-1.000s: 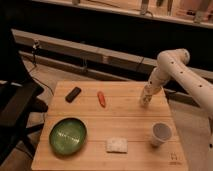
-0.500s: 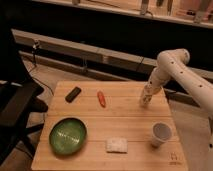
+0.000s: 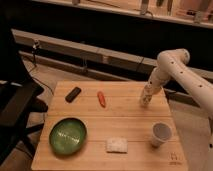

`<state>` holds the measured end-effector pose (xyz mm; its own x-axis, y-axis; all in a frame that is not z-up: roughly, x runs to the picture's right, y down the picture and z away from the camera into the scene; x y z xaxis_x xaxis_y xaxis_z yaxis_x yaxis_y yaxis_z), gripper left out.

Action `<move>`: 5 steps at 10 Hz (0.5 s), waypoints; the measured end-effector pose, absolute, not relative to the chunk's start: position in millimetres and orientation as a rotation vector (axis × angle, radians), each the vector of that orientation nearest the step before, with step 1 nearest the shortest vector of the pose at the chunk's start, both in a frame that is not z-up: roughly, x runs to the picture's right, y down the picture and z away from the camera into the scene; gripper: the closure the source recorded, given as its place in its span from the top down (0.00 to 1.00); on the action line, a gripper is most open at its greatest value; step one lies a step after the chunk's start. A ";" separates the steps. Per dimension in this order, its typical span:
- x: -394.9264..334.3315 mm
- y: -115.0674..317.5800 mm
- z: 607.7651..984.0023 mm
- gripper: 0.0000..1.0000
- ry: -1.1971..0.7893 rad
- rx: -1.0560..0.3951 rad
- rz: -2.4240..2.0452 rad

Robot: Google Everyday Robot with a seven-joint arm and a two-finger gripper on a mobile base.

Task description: Knock the bottle over

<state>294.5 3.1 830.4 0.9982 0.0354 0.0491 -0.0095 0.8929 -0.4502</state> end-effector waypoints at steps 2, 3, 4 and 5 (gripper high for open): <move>294.7 3.7 830.4 0.79 -0.057 -0.468 0.024; 292.9 7.2 827.7 0.79 -0.068 -0.478 0.023; 287.2 12.6 823.4 0.80 -0.089 -0.493 0.021; 286.0 13.5 821.5 0.80 -0.099 -0.501 0.018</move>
